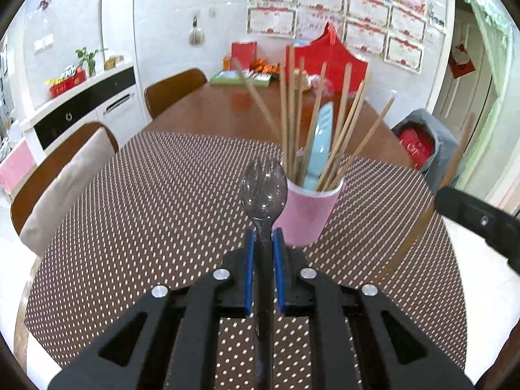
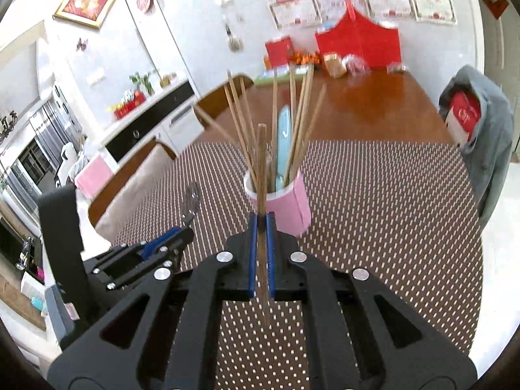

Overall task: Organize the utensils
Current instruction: 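Lift the spoon and chopstick and lower both into the pink cup, then open both tools and pull them back from the pink cup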

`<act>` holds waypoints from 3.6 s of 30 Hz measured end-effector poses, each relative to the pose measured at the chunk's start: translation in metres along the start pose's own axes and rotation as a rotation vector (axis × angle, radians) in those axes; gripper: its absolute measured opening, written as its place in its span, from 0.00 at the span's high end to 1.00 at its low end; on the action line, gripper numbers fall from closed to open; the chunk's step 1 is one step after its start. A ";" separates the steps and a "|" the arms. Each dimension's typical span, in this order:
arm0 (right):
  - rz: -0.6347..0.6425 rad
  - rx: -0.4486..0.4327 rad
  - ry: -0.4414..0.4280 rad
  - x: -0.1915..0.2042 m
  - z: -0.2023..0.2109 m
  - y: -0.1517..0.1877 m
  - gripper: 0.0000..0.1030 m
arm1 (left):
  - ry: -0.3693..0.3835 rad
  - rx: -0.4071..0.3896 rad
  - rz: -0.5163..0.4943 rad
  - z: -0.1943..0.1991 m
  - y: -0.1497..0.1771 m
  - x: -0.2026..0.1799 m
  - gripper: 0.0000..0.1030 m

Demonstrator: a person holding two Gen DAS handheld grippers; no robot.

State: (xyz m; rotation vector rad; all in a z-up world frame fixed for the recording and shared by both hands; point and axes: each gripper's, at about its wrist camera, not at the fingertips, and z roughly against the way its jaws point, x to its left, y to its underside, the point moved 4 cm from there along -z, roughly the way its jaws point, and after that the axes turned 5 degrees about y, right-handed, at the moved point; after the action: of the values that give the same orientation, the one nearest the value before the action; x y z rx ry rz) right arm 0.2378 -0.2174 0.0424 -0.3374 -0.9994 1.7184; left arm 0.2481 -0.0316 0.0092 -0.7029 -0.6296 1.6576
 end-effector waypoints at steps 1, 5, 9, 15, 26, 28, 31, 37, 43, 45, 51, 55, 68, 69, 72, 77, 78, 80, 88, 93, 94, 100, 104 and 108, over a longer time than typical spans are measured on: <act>0.003 -0.018 -0.002 0.002 0.005 -0.007 0.95 | 0.006 -0.010 0.002 0.001 -0.007 -0.002 0.89; -0.005 -0.061 0.005 0.002 0.016 -0.030 0.95 | 0.033 -0.054 0.002 0.010 -0.030 -0.016 0.89; -0.003 -0.110 0.023 0.004 0.026 -0.057 0.95 | 0.072 -0.107 -0.003 0.018 -0.051 -0.026 0.89; -0.014 -0.162 0.049 0.000 0.029 -0.092 0.95 | 0.145 -0.186 0.001 0.020 -0.084 -0.036 0.89; -0.028 -0.197 0.061 -0.014 0.007 -0.120 0.95 | 0.292 -0.345 -0.015 0.000 -0.122 -0.044 0.89; -0.026 -0.191 0.053 -0.016 -0.002 -0.122 0.95 | 0.301 -0.358 -0.018 -0.008 -0.124 -0.045 0.89; -0.023 -0.178 0.042 -0.018 -0.017 -0.124 0.95 | 0.307 -0.364 -0.005 -0.025 -0.127 -0.044 0.89; -0.027 -0.141 0.025 -0.023 -0.048 -0.122 0.95 | 0.268 -0.361 -0.004 -0.062 -0.124 -0.037 0.89; -0.019 -0.083 0.003 -0.024 -0.080 -0.113 0.95 | 0.252 -0.333 -0.003 -0.096 -0.110 -0.030 0.89; -0.015 -0.059 -0.004 -0.023 -0.090 -0.109 0.95 | 0.242 -0.325 -0.007 -0.104 -0.104 -0.027 0.89; 0.002 0.015 0.000 -0.023 -0.117 -0.088 0.95 | 0.212 -0.344 -0.036 -0.115 -0.085 -0.024 0.89; -0.024 0.079 -0.034 -0.025 -0.127 -0.080 0.95 | 0.222 -0.399 -0.015 -0.104 -0.087 -0.021 0.89; -0.032 0.026 -0.039 -0.030 -0.104 -0.076 0.94 | 0.221 -0.476 -0.044 -0.116 -0.084 -0.028 0.89; -0.033 0.029 -0.037 -0.032 -0.105 -0.074 0.94 | 0.219 -0.473 -0.050 -0.118 -0.082 -0.029 0.89; -0.038 0.029 -0.033 -0.037 -0.105 -0.070 0.94 | 0.211 -0.463 -0.068 -0.125 -0.073 -0.031 0.89; -0.030 0.036 -0.036 -0.037 -0.101 -0.062 0.94 | 0.180 -0.431 -0.086 -0.127 -0.059 -0.030 0.88; -0.025 0.037 -0.036 -0.036 -0.099 -0.060 0.94 | 0.181 -0.424 -0.083 -0.127 -0.057 -0.029 0.88; -0.032 0.044 -0.036 -0.035 -0.096 -0.054 0.94 | 0.157 -0.411 -0.088 -0.122 -0.051 -0.028 0.84; -0.009 0.035 -0.026 -0.025 -0.078 -0.036 0.92 | 0.159 -0.418 -0.099 -0.090 -0.032 -0.022 0.66; 0.026 -0.022 0.010 -0.019 -0.063 -0.019 0.41 | 0.146 -0.428 -0.099 -0.065 -0.017 -0.012 0.62; 0.035 -0.022 0.018 -0.018 -0.061 -0.017 0.41 | 0.143 -0.429 -0.099 -0.060 -0.013 -0.010 0.62; 0.070 0.006 0.015 -0.008 -0.057 0.010 0.41 | 0.111 -0.419 -0.096 -0.035 0.010 0.003 0.57; 0.107 0.001 0.033 -0.003 -0.052 0.028 0.40 | 0.088 -0.407 -0.099 -0.022 0.025 0.011 0.54; 0.128 -0.032 0.060 -0.003 -0.043 0.050 0.32 | 0.080 -0.394 -0.105 -0.010 0.042 0.015 0.49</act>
State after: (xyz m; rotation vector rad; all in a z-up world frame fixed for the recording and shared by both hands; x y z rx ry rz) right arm 0.2344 -0.2044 -0.0224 -0.4793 -0.9805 1.7975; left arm 0.2256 -0.0246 -0.0297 -0.9953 -0.9325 1.4143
